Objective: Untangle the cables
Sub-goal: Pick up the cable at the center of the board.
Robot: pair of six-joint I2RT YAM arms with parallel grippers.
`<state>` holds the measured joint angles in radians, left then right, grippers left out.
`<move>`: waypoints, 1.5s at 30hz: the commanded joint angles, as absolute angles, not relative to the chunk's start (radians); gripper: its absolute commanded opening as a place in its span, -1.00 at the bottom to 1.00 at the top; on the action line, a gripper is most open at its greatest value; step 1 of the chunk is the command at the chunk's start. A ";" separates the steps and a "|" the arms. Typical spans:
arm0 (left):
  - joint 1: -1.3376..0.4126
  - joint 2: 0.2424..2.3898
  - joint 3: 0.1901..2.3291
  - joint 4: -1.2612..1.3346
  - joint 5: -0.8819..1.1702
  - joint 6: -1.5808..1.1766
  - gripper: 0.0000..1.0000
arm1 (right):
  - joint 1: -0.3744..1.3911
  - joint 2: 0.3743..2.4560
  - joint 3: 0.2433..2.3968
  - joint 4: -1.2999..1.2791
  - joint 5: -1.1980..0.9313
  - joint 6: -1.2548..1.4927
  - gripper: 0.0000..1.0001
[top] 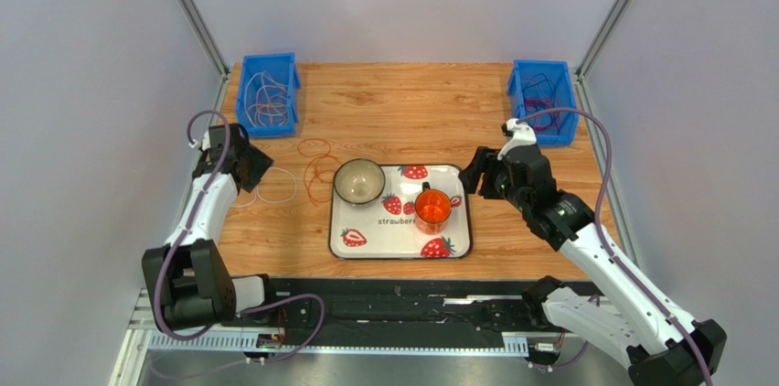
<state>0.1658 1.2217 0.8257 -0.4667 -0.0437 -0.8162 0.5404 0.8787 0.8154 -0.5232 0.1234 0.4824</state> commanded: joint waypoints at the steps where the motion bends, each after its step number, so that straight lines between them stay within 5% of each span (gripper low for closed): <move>1: 0.164 1.295 0.861 -0.336 -0.069 -0.909 0.18 | 0.545 0.831 0.821 -0.561 0.161 0.437 0.29; 28: 0.164 1.569 0.859 -0.181 -0.034 -1.049 0.01 | 0.545 0.795 0.776 -0.566 0.140 0.411 0.29; 30: 0.164 1.577 0.859 -0.170 -0.034 -1.049 -0.08 | 0.545 0.796 0.775 -0.568 0.133 0.411 0.29; 34: 0.164 1.600 0.871 -0.166 -0.018 -1.051 -0.62 | 0.545 0.796 0.772 -0.568 0.137 0.408 0.29; 38: 0.164 1.605 0.879 -0.167 -0.009 -1.058 -0.96 | 0.545 0.793 0.773 -0.569 0.138 0.408 0.29; 45: 0.164 1.459 0.887 -0.211 0.014 -1.022 -1.00 | 0.545 0.792 0.773 -0.574 0.140 0.408 0.29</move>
<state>0.1658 1.5806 0.8448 -0.1997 -0.0059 -1.0470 0.5404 0.7979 0.7712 -0.5941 0.1379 0.4202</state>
